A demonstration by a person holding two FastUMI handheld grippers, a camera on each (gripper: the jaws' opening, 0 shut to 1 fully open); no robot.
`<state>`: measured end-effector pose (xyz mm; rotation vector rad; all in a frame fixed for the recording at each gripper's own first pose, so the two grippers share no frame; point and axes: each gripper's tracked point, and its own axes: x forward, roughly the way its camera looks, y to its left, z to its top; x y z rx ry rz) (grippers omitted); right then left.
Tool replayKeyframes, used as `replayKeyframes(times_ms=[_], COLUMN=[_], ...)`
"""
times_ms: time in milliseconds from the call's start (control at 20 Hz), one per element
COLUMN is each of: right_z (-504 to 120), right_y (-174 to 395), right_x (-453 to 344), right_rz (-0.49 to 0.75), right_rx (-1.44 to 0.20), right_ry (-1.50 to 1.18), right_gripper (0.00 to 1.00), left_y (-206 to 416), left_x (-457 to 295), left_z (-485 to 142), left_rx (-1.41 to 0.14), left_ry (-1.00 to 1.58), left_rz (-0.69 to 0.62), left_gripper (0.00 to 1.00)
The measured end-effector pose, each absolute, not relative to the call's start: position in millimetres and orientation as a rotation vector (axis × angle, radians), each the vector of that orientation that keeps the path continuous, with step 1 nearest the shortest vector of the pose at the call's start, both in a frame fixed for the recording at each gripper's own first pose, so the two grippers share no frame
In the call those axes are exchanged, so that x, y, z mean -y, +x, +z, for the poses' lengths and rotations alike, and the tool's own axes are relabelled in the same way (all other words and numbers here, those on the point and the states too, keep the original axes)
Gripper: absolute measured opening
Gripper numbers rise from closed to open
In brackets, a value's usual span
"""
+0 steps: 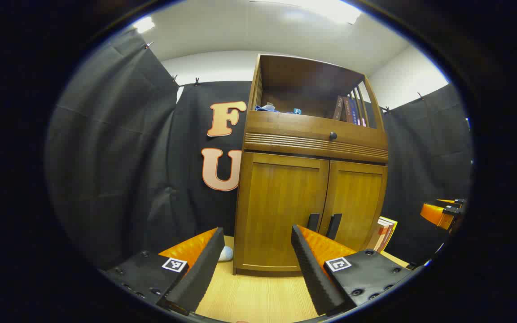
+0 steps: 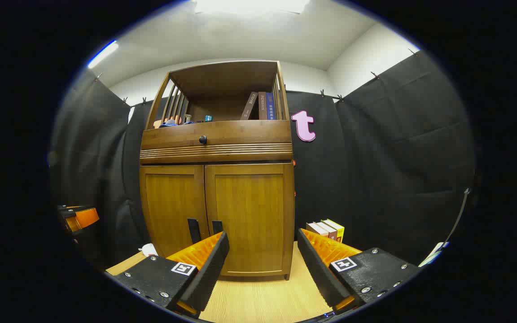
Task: Open the right door of the double-door shoe cabinet with the right hand, and open the left door with the left hand.
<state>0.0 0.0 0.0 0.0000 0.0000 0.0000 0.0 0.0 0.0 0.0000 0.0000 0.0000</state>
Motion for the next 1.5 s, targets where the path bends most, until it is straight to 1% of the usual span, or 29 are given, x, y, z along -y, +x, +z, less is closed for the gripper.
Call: replayKeyframes(times_ms=[500,600,650,1100,1500], right_z=[4.9,3.9,3.1,-9.4,-47.3], right_y=[-6.3,-6.1,-5.6,2.9,55.5], right_x=[-4.4,-5.0,-4.6,-7.2,-65.4], right_rz=[-0.011,-0.015,-0.018,-0.01,0.091], right_rx=[0.01,0.009,0.006,-0.025,-0.078], right_ry=[-0.031,-0.031,-0.031,-0.019,-0.017], right_gripper=[0.94,0.94,0.94,0.94,0.94], left_y=[-3.8,-3.4,-2.9,-1.3,2.6], left_x=[-2.2,-2.1,-2.2,-0.9,-19.2], left_z=[5.9,6.8,7.1,5.9,7.5], left_rx=[0.008,0.01,0.01,0.008,0.009], left_ry=[0.008,0.01,0.01,0.021,0.031], left_rz=[-0.004,-0.006,-0.008,-0.016,0.016], left_gripper=[0.92,1.0,0.92,0.93,0.92])
